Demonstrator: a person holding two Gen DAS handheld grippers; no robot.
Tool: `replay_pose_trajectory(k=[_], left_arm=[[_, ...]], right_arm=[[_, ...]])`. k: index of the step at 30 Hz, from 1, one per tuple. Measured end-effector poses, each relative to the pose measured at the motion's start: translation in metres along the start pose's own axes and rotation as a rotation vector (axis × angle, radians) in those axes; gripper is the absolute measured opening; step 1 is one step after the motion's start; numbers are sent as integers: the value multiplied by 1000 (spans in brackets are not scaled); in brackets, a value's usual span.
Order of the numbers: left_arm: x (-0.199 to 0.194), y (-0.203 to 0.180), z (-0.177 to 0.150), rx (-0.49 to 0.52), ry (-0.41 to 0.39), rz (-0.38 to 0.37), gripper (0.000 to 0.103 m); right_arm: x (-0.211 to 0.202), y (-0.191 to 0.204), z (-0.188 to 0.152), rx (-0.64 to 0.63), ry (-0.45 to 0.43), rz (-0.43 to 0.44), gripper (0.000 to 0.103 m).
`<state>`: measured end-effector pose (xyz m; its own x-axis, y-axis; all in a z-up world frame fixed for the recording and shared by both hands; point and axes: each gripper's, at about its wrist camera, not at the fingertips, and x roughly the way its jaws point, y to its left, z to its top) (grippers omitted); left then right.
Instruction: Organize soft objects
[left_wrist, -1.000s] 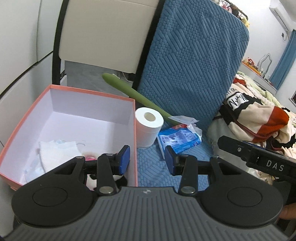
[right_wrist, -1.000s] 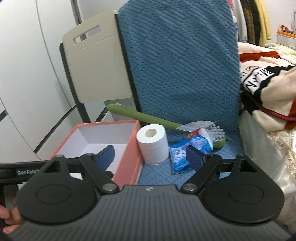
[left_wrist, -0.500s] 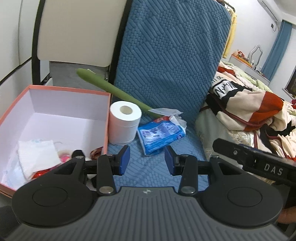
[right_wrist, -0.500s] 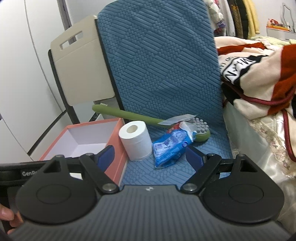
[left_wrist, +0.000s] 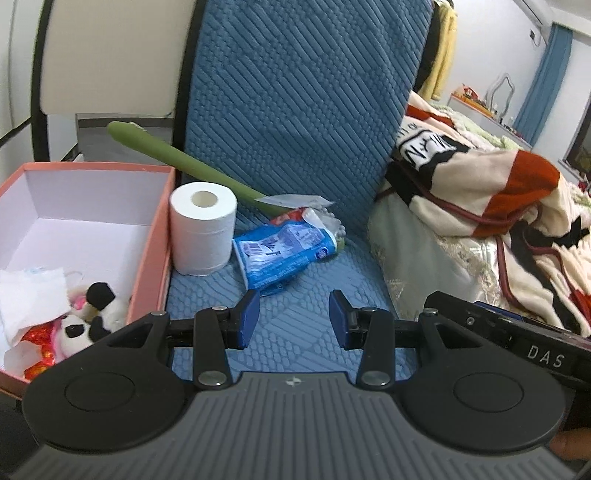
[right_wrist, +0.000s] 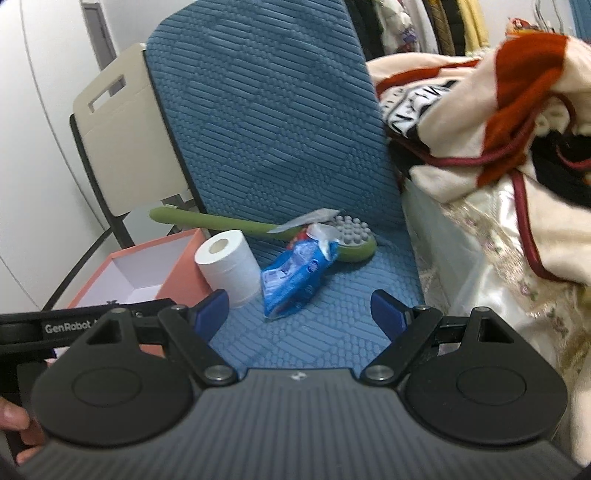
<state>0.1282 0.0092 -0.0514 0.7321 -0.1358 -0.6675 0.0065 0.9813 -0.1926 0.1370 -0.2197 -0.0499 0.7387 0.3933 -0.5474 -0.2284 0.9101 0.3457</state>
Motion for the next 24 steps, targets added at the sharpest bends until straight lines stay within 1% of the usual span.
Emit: replay_pose_trajectory(k=[4,7,10,14,17,21,24], left_arm=[[16,-5,-4,31,7,3,47],[29,-6,-5,47,11,3,47],[44,-6,-3,45,21,-5,47],[64,-7,2,51,27,-18,47],[80,-8,7,61,30,-30,47],[102,-8,16,67,42,-38,47],[119,-2,26,70,32,-27,47]], right_arm=[[4,-15,-4,43,6,3,86],[9,-21,-5,49,9,7,86],[16,-28,-4,64,8,9,86],[23,-37,5,98,-17,13,86],[32,-39,11,101,-22,15,86],[47,-43,18,115,-20,46,86],[59,-47,26,143,-32,54,86]])
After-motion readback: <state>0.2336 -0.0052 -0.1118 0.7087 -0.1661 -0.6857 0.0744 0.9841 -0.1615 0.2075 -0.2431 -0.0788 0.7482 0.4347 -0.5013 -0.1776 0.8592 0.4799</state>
